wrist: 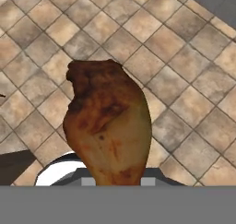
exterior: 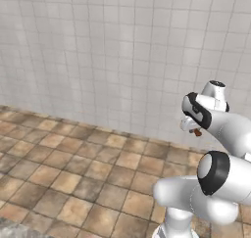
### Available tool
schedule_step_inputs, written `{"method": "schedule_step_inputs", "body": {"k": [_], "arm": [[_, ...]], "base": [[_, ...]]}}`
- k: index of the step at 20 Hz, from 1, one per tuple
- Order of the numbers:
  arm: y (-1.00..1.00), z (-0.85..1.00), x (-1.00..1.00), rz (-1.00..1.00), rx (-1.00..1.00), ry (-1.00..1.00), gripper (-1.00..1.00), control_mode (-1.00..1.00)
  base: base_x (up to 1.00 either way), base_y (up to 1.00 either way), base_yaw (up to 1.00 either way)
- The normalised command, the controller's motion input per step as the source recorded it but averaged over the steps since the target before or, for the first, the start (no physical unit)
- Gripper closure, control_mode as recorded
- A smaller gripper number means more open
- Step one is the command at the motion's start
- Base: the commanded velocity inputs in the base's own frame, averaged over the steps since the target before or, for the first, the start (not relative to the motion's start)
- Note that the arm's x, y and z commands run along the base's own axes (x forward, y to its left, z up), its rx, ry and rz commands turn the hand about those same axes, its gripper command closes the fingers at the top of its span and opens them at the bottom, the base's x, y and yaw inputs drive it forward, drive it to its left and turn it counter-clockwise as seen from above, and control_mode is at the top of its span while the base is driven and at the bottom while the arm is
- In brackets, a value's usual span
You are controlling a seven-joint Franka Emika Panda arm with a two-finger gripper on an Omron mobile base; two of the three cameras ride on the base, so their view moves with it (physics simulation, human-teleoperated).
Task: Take the chicken drumsticks from the pan and place one on each plate on the dining counter.
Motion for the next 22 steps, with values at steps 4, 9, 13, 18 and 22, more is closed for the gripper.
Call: {"method": "schedule_step_inputs", "body": {"k": [4, 9, 13, 18, 22], "arm": [[0.00, 0.00, 0.00, 0.00, 0.00, 0.00, 1.00, 1.00], [0.00, 0.00, 0.00, 0.00, 0.00, 0.00, 1.00, 1.00], [0.00, 0.00, 0.00, 0.00, 0.00, 0.00, 1.00, 1.00], [0.00, 0.00, 0.00, 0.00, 0.00, 0.00, 1.00, 1.00], [0.00, 0.00, 0.00, 0.00, 0.00, 0.00, 1.00, 1.00]], "base": [[0.72, 0.01, 0.59], [0.79, 0.03, 0.55], [0.86, 0.03, 0.49], [0.90, 0.01, 0.43], [0.95, 0.00, 0.35]]}}
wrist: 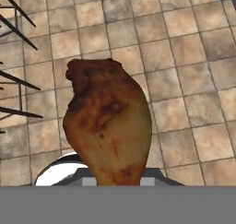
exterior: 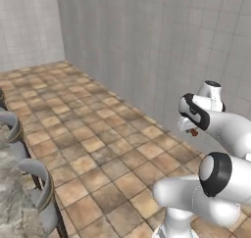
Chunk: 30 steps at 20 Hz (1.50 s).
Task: Take the chicken drumsticks from the pan and place one on each plate on the dining counter.
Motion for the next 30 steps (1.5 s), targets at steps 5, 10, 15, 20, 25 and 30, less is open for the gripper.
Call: {"method": "schedule_step_inputs", "body": {"k": [5, 10, 15, 20, 25, 30], "arm": [[0.00, 0.00, 0.00, 0.00, 0.00, 0.00, 1.00, 1.00], [0.00, 0.00, 0.00, 0.00, 0.00, 0.00, 1.00, 1.00], [0.00, 0.00, 0.00, 0.00, 0.00, 0.00, 1.00, 1.00], [0.00, 0.00, 0.00, 0.00, 0.00, 0.00, 1.00, 1.00], [0.00, 0.00, 0.00, 0.00, 0.00, 0.00, 1.00, 1.00], [0.00, 0.00, 0.00, 0.00, 0.00, 0.00, 1.00, 1.00]], "base": [[0.99, 0.00, 0.24], [1.00, 0.00, 0.14], [1.00, 0.00, 0.14], [1.00, 0.00, 0.14], [1.00, 0.00, 0.19], [1.00, 0.00, 0.21]]}}
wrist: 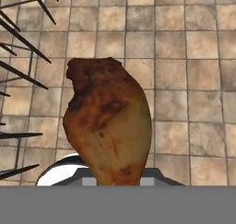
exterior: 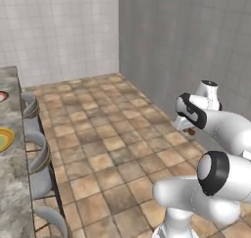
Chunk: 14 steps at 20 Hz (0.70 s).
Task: Take the chicken drumsticks from the pan and place one on each plate on the dining counter.
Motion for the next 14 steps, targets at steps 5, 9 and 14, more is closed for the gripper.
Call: {"method": "schedule_step_inputs", "body": {"k": [5, 9, 14], "arm": [[0.00, 0.00, 0.00, 0.00, 0.00, 0.00, 1.00, 1.00], [0.00, 0.00, 0.00, 0.00, 0.00, 0.00, 1.00, 1.00], [0.00, 0.00, 0.00, 0.00, 0.00, 0.00, 1.00, 1.00]], "base": [[1.00, 0.00, 0.26], [1.00, 0.00, 0.31], [0.88, 0.00, 0.47]]}}
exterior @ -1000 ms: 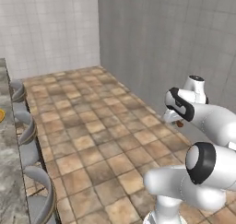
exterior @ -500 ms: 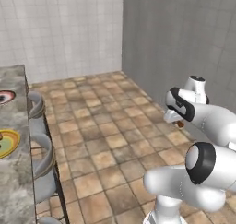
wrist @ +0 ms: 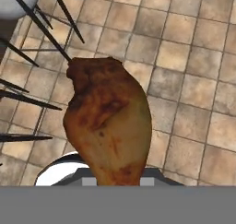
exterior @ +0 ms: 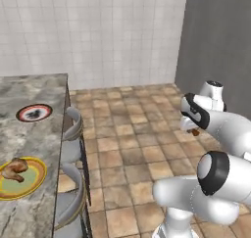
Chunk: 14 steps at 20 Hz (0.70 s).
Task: Take the chicken drumsticks from the pan and place one on each plate on the dining counter.
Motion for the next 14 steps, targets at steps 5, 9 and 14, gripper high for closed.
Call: {"method": "schedule_step_inputs", "body": {"k": [5, 9, 14], "arm": [[0.00, 0.00, 0.00, 0.00, 0.00, 0.00, 1.00, 1.00], [0.00, 0.00, 0.00, 0.00, 0.00, 0.00, 1.00, 1.00], [0.00, 0.00, 0.00, 0.00, 0.00, 0.00, 1.00, 1.00]], "base": [[0.67, 0.00, 0.64], [0.70, 0.00, 0.59], [0.82, -0.08, 0.31]]}}
